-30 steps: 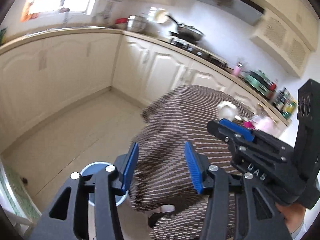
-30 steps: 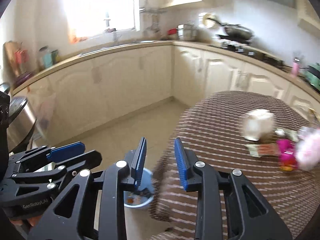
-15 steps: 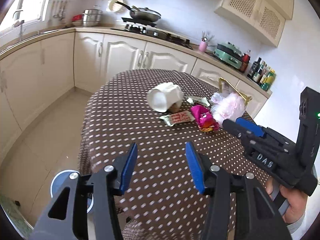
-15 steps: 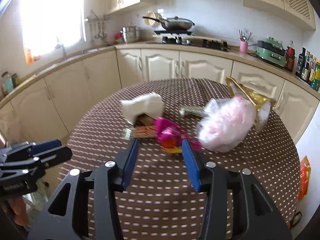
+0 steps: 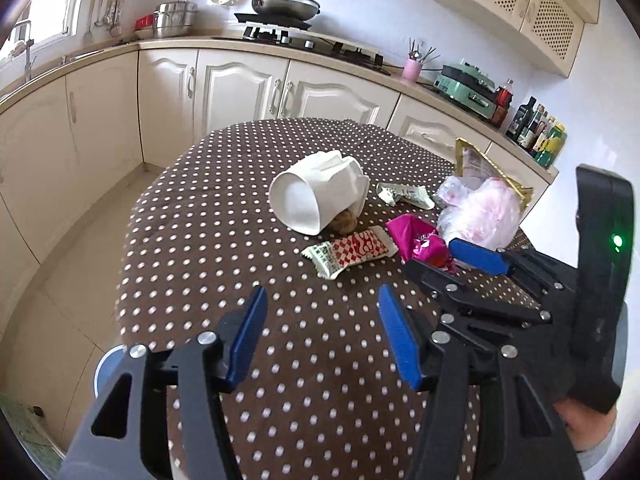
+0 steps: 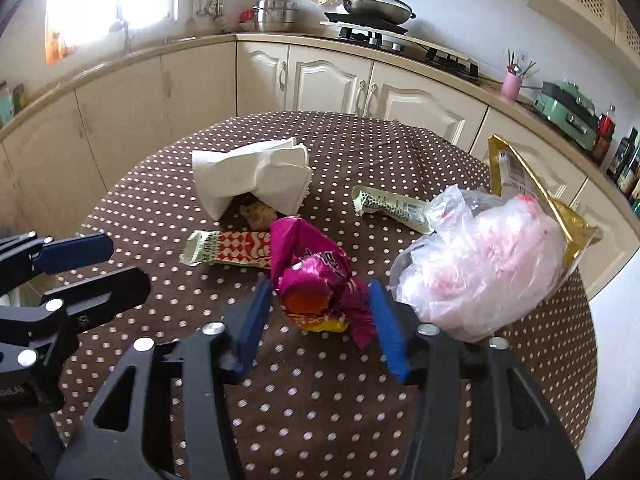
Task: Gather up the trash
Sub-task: 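Grasp the pink wrapper with the right gripper while the left gripper grasps the striped wrapper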
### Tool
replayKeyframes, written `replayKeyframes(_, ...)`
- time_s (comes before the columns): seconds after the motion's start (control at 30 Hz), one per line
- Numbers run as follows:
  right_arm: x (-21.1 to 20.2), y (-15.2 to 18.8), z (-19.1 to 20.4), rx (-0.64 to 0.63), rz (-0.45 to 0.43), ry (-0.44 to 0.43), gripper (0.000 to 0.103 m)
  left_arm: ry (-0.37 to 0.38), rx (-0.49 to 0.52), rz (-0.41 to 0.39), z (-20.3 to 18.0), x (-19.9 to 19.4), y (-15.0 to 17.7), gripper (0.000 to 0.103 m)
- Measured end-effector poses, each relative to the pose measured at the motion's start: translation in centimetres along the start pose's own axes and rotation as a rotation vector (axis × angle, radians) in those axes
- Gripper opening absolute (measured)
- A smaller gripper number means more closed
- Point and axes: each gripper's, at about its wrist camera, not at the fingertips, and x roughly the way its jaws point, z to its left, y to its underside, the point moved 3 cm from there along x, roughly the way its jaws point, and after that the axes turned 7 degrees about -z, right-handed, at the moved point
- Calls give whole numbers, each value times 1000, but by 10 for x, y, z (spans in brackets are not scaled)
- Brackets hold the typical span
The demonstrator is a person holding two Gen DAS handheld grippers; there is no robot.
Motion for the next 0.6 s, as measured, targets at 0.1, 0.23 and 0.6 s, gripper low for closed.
replayKeyframes(0.1, 0, 0, -6, 31, -11, -26, 41, 13, -15, 10, -2, 15, -4, 57)
replayKeyframes(0.23, -2, 0, -18, 78, -24, -39, 40, 22, -68, 30, 1, 36, -9, 57)
replayKeyframes(0.6, -9, -2, -25, 145, -48, -77, 40, -27, -37, 83, -8, 63, -11, 32)
